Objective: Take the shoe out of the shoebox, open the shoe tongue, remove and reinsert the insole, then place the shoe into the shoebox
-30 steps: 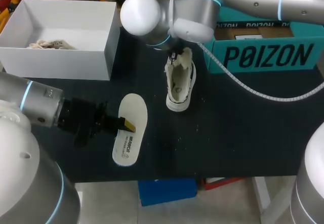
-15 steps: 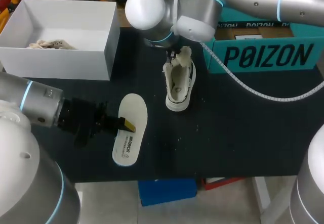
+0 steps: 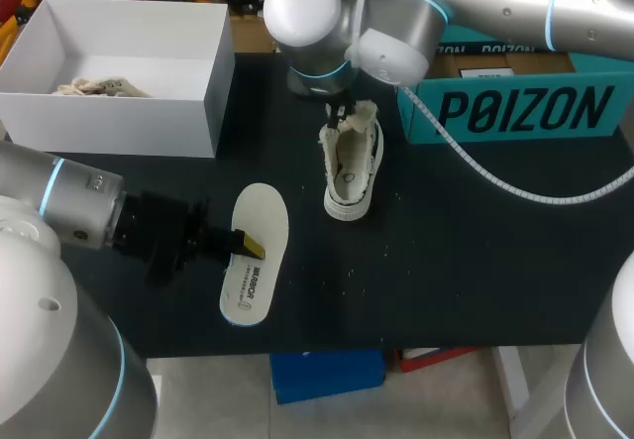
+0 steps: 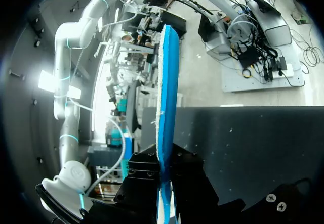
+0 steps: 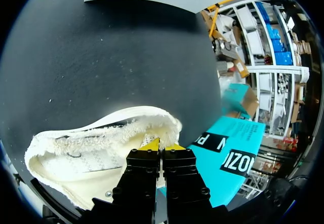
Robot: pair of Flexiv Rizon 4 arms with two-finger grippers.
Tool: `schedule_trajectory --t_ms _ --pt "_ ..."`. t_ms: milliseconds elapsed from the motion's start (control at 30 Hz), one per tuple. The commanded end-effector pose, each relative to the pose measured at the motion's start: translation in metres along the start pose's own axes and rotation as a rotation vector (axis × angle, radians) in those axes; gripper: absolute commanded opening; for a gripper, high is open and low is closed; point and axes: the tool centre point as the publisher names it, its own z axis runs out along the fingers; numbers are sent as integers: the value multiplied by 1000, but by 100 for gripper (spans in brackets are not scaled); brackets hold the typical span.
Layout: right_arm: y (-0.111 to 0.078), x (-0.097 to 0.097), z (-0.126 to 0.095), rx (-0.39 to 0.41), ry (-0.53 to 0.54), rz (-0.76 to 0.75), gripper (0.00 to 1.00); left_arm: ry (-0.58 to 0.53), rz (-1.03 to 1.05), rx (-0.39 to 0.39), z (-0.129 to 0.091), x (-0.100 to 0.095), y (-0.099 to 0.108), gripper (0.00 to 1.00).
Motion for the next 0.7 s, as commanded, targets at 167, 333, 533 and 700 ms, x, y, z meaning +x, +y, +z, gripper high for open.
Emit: schedule_trajectory --t_ms 167,333,533,700 --pt "0 9 13 1 34 -2 0 5 0 0 0 -1 0 0" --pt "-2 12 8 3 34 5 0 5 0 0 0 -1 0 0" --pt "-9 9 -13 -6 -2 43 100 5 0 0 0 -1 0 0" --pt "-19 2 -37 -25 -35 74 100 5 0 0 0 -1 0 0"
